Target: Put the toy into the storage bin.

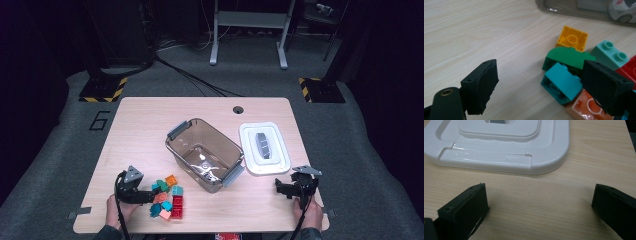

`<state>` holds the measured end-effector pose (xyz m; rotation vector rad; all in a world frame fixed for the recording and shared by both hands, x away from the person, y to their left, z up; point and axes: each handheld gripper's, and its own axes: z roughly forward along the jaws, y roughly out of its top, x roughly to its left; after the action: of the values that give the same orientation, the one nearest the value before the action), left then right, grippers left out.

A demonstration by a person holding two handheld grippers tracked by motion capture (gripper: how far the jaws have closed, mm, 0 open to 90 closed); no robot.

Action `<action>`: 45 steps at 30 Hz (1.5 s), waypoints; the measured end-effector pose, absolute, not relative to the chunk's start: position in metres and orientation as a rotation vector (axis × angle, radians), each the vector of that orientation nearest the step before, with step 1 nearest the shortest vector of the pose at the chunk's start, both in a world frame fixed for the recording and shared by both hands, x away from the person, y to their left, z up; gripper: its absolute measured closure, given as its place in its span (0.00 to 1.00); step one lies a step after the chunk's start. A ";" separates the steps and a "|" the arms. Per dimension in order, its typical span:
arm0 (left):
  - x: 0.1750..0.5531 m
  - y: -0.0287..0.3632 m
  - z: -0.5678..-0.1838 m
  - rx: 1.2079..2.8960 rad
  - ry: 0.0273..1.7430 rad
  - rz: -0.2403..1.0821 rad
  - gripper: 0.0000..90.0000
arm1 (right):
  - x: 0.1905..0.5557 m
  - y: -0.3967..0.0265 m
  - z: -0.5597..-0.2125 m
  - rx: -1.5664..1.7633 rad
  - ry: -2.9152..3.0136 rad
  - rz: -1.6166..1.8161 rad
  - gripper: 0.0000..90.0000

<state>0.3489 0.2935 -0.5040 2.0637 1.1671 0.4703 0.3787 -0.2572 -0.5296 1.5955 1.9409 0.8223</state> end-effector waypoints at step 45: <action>0.374 0.308 -0.483 2.067 1.167 0.479 0.75 | 0.378 -0.257 -0.530 1.598 1.935 0.822 0.00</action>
<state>0.3743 0.3078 -0.4825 2.0670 1.1671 0.4794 0.3783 -0.2566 -0.5298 1.5976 1.9349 0.8221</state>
